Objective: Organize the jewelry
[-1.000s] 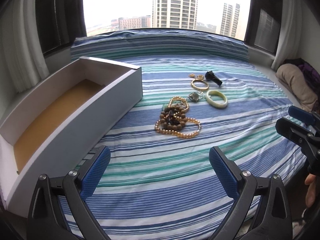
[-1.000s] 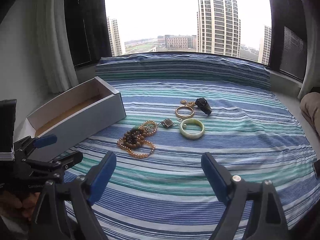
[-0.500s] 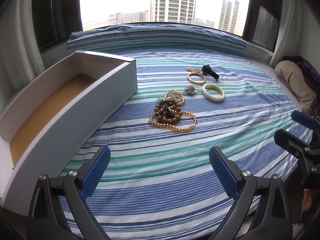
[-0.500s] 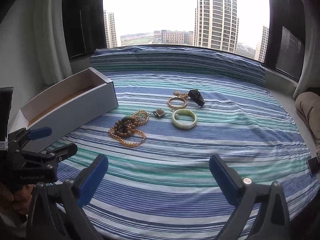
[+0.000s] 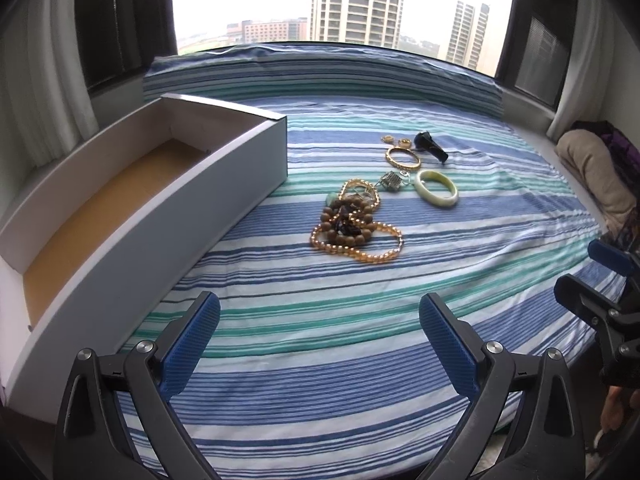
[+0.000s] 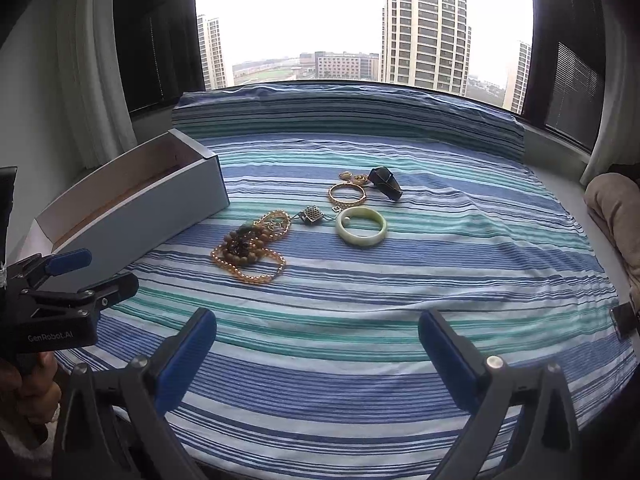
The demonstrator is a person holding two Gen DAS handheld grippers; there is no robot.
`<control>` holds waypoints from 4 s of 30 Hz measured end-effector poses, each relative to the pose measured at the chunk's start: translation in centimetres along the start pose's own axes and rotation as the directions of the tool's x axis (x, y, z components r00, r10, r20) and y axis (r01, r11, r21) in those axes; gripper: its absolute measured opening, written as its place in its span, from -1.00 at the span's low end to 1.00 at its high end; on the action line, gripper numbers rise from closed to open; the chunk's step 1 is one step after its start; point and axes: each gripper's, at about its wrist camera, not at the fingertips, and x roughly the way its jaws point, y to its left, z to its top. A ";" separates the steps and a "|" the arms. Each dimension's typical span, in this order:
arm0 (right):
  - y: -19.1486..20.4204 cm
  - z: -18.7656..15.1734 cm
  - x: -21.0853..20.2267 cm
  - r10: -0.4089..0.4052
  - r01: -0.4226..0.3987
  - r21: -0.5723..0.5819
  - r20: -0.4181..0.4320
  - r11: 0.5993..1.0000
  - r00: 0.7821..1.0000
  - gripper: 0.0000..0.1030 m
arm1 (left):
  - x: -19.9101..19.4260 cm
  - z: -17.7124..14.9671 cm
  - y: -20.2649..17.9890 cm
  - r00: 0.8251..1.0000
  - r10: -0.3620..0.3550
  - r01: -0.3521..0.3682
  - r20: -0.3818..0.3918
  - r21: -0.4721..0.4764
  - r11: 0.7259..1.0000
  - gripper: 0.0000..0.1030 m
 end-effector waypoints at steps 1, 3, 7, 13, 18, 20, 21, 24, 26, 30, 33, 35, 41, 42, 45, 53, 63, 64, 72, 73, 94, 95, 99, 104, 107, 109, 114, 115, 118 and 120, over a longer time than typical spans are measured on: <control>0.1 0.0 0.0 0.002 -0.002 -0.003 -0.002 1.000 1.000 0.99 | 0.1 -0.1 0.0 1.000 0.001 -0.001 -0.004 -0.002 1.000 0.94; 0.3 0.0 0.0 0.006 -0.006 -0.006 -0.006 1.000 1.000 0.99 | 0.1 -0.1 0.1 1.000 0.003 -0.003 -0.013 -0.006 1.000 0.94; 0.4 0.0 0.0 -0.007 0.007 -0.004 -0.013 1.000 1.000 0.99 | 0.0 -0.1 0.4 1.000 0.006 -0.006 -0.014 -0.018 1.000 0.94; 0.6 0.1 -0.2 -0.008 0.008 -0.014 -0.010 1.000 1.000 0.99 | -0.2 0.0 0.5 1.000 0.017 -0.017 -0.019 -0.021 1.000 0.94; 0.8 0.4 -0.5 -0.015 0.015 -0.023 0.008 1.000 1.000 0.99 | -0.5 0.1 0.1 1.000 0.016 -0.016 -0.010 -0.007 1.000 0.94; 0.8 0.4 -0.6 -0.020 0.020 -0.021 0.015 1.000 1.000 0.99 | -0.3 0.2 0.1 1.000 0.013 -0.013 -0.010 -0.006 1.000 0.94; 0.7 0.4 -0.6 -0.022 0.023 -0.019 0.015 1.000 1.000 0.99 | -0.3 0.2 0.1 1.000 0.011 -0.011 -0.012 -0.007 1.000 0.94; 0.5 0.4 -0.6 -0.028 0.028 -0.009 0.016 1.000 0.999 0.99 | 0.0 0.2 0.2 1.000 0.010 -0.011 -0.022 -0.014 1.000 0.94; 0.3 0.4 -0.5 -0.032 0.032 -0.003 0.015 0.999 0.999 0.99 | 0.1 0.2 0.3 1.000 0.010 -0.010 -0.025 -0.018 1.000 0.94; 0.2 0.4 -0.2 -0.029 0.029 0.005 0.008 1.000 1.000 0.99 | 0.3 0.2 0.4 0.999 0.010 -0.011 -0.034 -0.024 1.000 0.94; 0.2 0.3 0.0 -0.024 0.024 0.006 0.001 1.000 1.000 0.99 | 0.7 0.2 0.7 0.999 0.008 -0.009 -0.040 -0.035 0.999 0.94; 0.2 0.2 0.0 -0.027 0.027 0.007 0.002 1.000 1.000 0.99 | 0.9 0.4 1.0 0.999 0.000 -0.002 -0.048 -0.048 0.999 0.94; -0.7 -0.1 0.4 -0.032 0.032 0.031 -0.014 0.999 0.999 0.99 | 1.6 1.1 3.0 0.995 -0.077 0.067 -0.069 -0.131 0.989 0.94; -0.9 -0.2 0.6 -0.028 0.029 0.037 -0.020 0.999 0.999 0.99 | 1.9 1.2 3.2 0.994 -0.083 0.072 -0.077 -0.138 0.988 0.94; -1.2 -0.4 0.8 -0.021 0.023 0.049 -0.030 0.999 0.999 0.99 | 3.4 1.9 3.4 0.988 -0.110 0.097 -0.105 -0.122 0.988 0.94; -1.5 -0.9 1.0 -0.017 0.020 0.066 -0.040 0.998 0.999 0.99 | 8.9 4.8 1.0 0.978 -0.145 0.146 -0.150 -0.002 0.989 0.81; -2.5 -1.5 1.1 -0.013 0.019 0.100 -0.059 0.995 0.998 0.99 | 15.9 7.0 -1.6 0.971 -0.105 0.131 -0.214 0.110 0.985 0.06; -2.6 -1.5 1.1 -0.012 0.019 0.105 -0.061 0.994 0.998 0.99 | 16.6 6.9 -1.9 0.972 -0.082 0.112 -0.219 0.128 0.985 -0.11; -3.3 -1.7 1.2 -0.025 0.033 0.123 -0.065 0.992 0.998 0.99 | 16.7 6.7 -1.9 0.975 -0.089 0.120 -0.204 0.143 0.982 -0.85; -3.4 -1.7 1.2 -0.027 0.035 0.128 -0.066 0.991 0.997 0.99 | 16.1 6.8 -1.6 0.973 -0.107 0.134 -0.203 0.127 0.983 -0.85; -2.5 -1.7 2.2 -0.010 0.021 0.114 -0.094 0.993 0.995 0.99 | 5.7 0.0 6.9 0.952 -0.210 0.208 -0.224 -0.033 0.978 -0.83; -2.4 -1.7 2.3 -0.006 0.017 0.113 -0.098 0.993 0.995 0.99 | 5.5 -0.5 7.8 0.955 -0.196 0.189 -0.223 -0.055 0.980 -0.83; -1.6 -1.7 2.7 0.010 0.002 0.099 -0.114 0.995 0.993 0.99 | 5.0 -1.4 11.0 0.966 -0.159 0.129 -0.204 -0.150 0.980 -0.83; 0.0 -1.5 3.1 0.039 -0.032 0.059 -0.126 0.998 0.991 0.99 | 4.1 -1.9 11.3 0.964 -0.184 0.157 -0.190 -0.148 0.976 -0.64; 1.1 -1.4 3.4 0.067 -0.063 0.036 -0.139 0.997 0.988 0.99 | 3.9 -2.4 9.2 0.956 -0.206 0.195 -0.210 -0.070 0.978 -0.45; 1.8 -1.4 3.6 0.085 -0.083 0.019 -0.148 0.996 0.985 0.99 | 4.0 -2.8 7.9 0.953 -0.206 0.205 -0.220 -0.029 0.978 -0.16; 2.8 -1.6 3.9 0.104 -0.105 0.002 -0.172 0.994 0.980 0.99 | 5.2 -3.8 5.5 0.971 -0.094 0.112 -0.222 0.070 0.991 0.27; 2.8 -1.7 3.9 0.105 -0.107 0.001 -0.173 0.994 0.979 0.99 | 5.6 -3.9 5.4 0.970 -0.092 0.110 -0.226 0.068 0.992 0.27; 2.8 -1.7 3.9 0.103 -0.105 0.001 -0.175 0.994 0.979 0.99 | 6.5 -4.1 5.0 0.967 -0.085 0.103 -0.241 0.061 0.993 0.13; 2.7 -1.7 3.9 0.101 -0.102 0.004 -0.174 0.995 0.979 0.99 | 7.0 -4.3 5.1 0.961 -0.090 0.106 -0.261 0.046 0.993 -0.54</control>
